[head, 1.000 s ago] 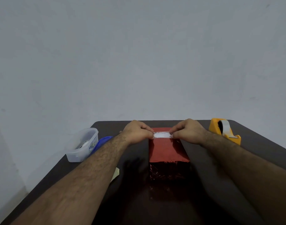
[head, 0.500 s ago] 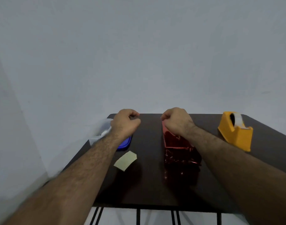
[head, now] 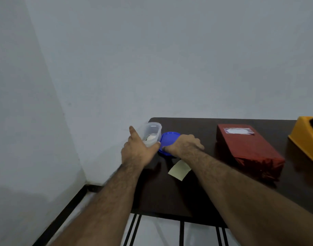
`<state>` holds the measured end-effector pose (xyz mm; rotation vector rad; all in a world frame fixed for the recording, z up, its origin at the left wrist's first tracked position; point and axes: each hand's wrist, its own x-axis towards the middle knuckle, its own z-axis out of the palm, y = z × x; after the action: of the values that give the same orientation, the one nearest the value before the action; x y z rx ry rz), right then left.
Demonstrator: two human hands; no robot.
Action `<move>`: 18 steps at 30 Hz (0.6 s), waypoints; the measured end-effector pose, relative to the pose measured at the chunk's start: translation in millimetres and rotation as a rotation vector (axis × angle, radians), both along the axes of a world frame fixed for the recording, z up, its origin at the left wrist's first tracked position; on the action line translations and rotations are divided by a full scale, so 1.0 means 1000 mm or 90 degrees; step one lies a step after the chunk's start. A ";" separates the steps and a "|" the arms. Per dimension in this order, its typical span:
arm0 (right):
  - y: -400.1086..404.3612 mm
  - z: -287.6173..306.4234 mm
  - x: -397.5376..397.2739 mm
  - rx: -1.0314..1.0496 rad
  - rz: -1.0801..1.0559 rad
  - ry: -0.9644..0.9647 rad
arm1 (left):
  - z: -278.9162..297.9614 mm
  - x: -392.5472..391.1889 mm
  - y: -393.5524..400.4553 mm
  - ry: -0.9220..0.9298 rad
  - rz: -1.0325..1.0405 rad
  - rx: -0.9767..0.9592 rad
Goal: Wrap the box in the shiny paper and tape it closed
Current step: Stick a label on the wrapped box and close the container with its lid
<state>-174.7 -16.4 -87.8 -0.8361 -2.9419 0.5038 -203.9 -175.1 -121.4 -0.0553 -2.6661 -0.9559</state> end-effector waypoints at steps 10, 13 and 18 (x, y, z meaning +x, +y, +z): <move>-0.009 0.013 -0.019 -0.243 -0.076 0.249 | 0.000 -0.006 -0.002 -0.028 -0.001 0.061; -0.010 0.025 -0.020 -0.201 -0.017 0.374 | 0.000 -0.001 -0.001 -0.008 -0.005 0.049; -0.024 0.026 -0.023 -0.278 0.089 0.482 | 0.006 0.004 -0.001 -0.022 -0.028 0.049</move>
<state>-198.0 -40.1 -61.8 -0.3299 -2.2137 1.1896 -200.0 -176.0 -115.3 -0.0804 -2.6662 -1.0820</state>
